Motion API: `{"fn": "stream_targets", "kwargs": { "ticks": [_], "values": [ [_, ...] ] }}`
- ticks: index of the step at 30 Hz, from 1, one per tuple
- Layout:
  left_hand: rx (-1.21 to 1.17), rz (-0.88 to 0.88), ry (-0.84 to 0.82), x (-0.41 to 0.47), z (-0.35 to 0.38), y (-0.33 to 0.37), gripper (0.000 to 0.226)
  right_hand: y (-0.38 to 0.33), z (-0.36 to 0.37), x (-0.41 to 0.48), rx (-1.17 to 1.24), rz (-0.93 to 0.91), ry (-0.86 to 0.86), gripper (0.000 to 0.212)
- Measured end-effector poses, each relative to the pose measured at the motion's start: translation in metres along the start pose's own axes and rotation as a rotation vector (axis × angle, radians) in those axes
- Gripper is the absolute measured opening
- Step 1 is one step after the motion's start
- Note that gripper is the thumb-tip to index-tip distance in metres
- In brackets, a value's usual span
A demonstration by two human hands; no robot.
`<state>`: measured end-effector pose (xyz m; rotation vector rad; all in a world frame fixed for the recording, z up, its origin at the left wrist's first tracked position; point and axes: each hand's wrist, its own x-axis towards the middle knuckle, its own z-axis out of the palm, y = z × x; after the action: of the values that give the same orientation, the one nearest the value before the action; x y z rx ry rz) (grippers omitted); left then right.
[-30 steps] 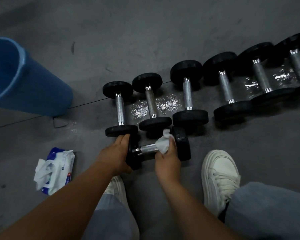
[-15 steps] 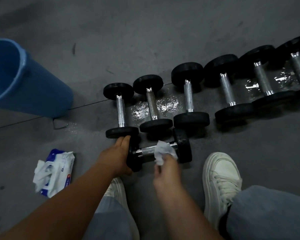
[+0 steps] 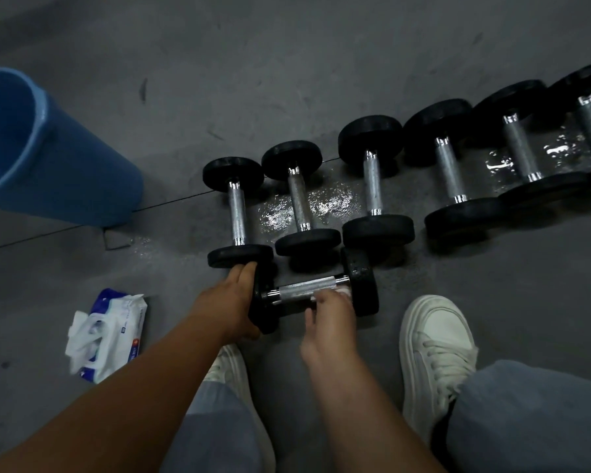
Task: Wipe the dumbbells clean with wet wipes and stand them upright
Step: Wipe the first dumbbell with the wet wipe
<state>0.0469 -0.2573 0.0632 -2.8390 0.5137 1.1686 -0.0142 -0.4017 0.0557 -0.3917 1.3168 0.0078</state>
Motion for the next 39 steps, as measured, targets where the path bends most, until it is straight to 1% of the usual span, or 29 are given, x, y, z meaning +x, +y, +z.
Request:
{"fn": "stream_targets", "kwargs": {
  "ticks": [3,5,7,10,12,14,15,17,18,20,22,24,27,29,32,34,36,39],
  "values": [
    [0.005,-0.007,0.000,-0.002,0.002,0.000,0.129,-0.010,0.006,0.008,0.086,0.108,0.020,0.034],
    [0.007,-0.001,0.009,-0.001,0.003,0.000,0.129,-0.005,-0.001,0.009,0.101,0.096,-0.018,0.035],
    [0.012,-0.003,0.006,0.000,0.003,-0.001,0.128,-0.002,-0.003,0.005,0.086,0.097,-0.045,0.030],
    [0.019,-0.009,0.000,-0.001,0.002,0.000,0.129,-0.011,0.001,0.010,0.134,0.187,-0.040,0.023],
    [0.017,-0.007,0.003,-0.002,0.003,0.001,0.128,-0.011,-0.002,0.006,0.130,0.173,-0.061,0.025],
    [0.018,-0.008,0.011,-0.001,0.003,0.000,0.128,-0.008,-0.004,-0.002,0.136,0.146,-0.094,0.032],
    [0.024,-0.011,0.008,-0.001,0.002,0.000,0.129,-0.011,-0.004,-0.001,0.136,0.159,-0.085,0.031],
    [0.025,-0.016,0.003,-0.002,0.002,0.000,0.129,-0.014,0.001,0.005,0.143,0.207,-0.070,0.020],
    [0.022,-0.014,0.007,-0.003,0.002,0.000,0.128,-0.014,0.002,0.007,0.129,0.215,-0.071,0.018],
    [0.023,-0.007,0.018,-0.003,0.002,0.001,0.128,-0.007,-0.002,0.010,0.076,0.205,-0.088,0.022],
    [0.027,-0.007,0.020,-0.004,0.003,0.001,0.127,-0.005,-0.008,0.009,0.075,0.223,-0.107,0.022],
    [0.026,-0.007,0.021,-0.004,0.003,0.001,0.127,-0.009,-0.007,0.014,0.132,0.235,-0.090,0.019],
    [0.019,-0.009,0.014,-0.004,0.003,0.001,0.128,-0.009,-0.006,0.005,0.185,0.201,-0.054,0.025],
    [0.019,-0.001,0.024,-0.003,0.003,0.001,0.127,-0.008,-0.004,-0.005,0.189,0.177,-0.063,0.022],
    [0.025,-0.007,0.025,-0.002,0.003,0.000,0.127,-0.015,0.002,0.003,0.170,0.201,-0.038,0.016],
    [0.026,-0.007,0.025,-0.003,0.004,0.000,0.127,-0.011,0.001,0.007,0.130,0.178,-0.032,0.019],
    [0.025,-0.004,0.033,-0.003,0.005,0.000,0.128,-0.003,0.000,0.004,0.084,0.107,-0.054,0.030],
    [0.023,-0.007,0.020,-0.002,0.004,0.000,0.128,-0.006,0.006,0.010,0.043,0.126,-0.008,0.035]
  ]
}}
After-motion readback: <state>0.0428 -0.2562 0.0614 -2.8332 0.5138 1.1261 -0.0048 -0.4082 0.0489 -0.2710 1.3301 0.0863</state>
